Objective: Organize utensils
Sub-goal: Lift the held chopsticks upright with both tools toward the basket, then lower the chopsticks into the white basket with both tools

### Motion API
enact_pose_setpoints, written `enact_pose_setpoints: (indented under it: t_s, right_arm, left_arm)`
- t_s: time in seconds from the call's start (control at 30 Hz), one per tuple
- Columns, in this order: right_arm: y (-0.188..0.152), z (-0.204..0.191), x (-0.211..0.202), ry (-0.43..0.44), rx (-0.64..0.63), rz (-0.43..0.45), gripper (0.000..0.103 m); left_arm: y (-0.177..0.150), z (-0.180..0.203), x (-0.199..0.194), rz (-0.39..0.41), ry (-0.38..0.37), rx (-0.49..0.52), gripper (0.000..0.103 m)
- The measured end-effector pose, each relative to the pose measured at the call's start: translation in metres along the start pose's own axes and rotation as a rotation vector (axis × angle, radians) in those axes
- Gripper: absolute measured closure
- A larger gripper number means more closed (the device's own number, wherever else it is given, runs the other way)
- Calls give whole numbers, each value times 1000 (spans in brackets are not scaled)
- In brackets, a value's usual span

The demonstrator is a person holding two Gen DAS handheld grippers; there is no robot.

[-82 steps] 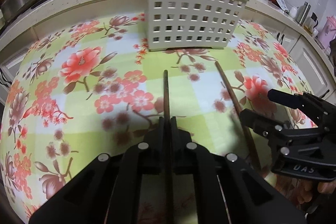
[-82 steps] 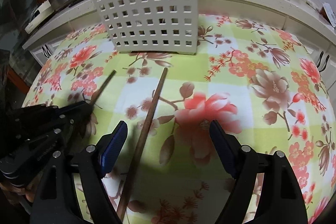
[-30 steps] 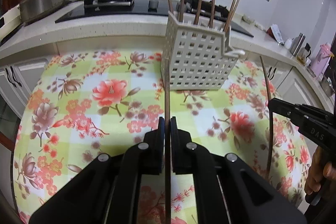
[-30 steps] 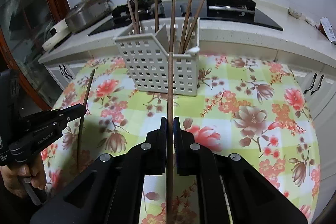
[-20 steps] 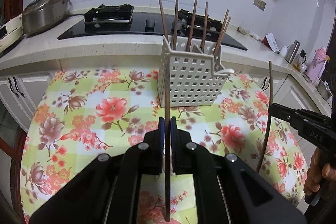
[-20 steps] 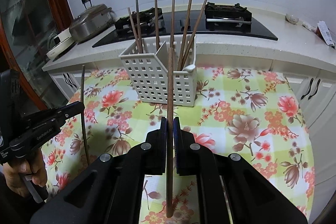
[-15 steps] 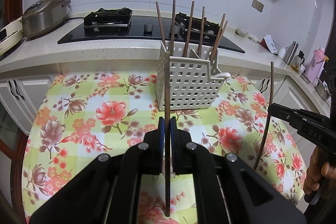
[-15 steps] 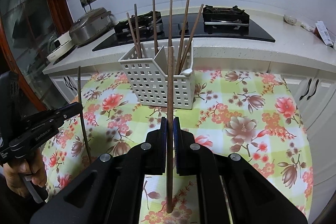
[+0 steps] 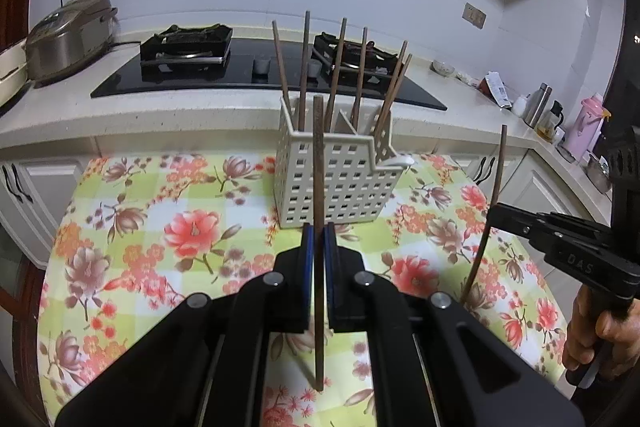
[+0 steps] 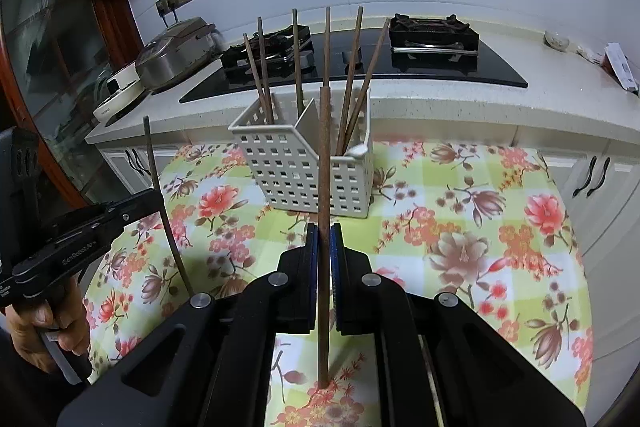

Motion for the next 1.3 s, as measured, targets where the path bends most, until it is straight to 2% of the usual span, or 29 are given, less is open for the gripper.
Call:
enact_pose_setpoints:
  t_s: [0.37, 0.73, 1.03, 1.3]
  right_arm:
    - [41, 12, -5, 13, 2, 33, 95]
    - [132, 9, -22, 26, -24, 130, 95]
    - [191, 6, -22, 21, -17, 193, 95]
    - [212, 20, 5, 1, 16, 182, 95]
  left_arm:
    - [41, 6, -7, 42, -37, 29, 98]
    - [117, 20, -17, 125, -39, 89, 98]
    - [175, 33, -13, 176, -21, 134, 98]
    - [202, 29, 10, 178, -8, 131, 98]
Point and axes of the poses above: each gripper's, at about its wrist camera, not at the fingertips, and x roughly the way its jaws point, z to its right, y to its top, the point moved 1 cm from there along x, roughly the way its jaws point, and after that the axes turned 1 degree about z, right-handed, at the moved point
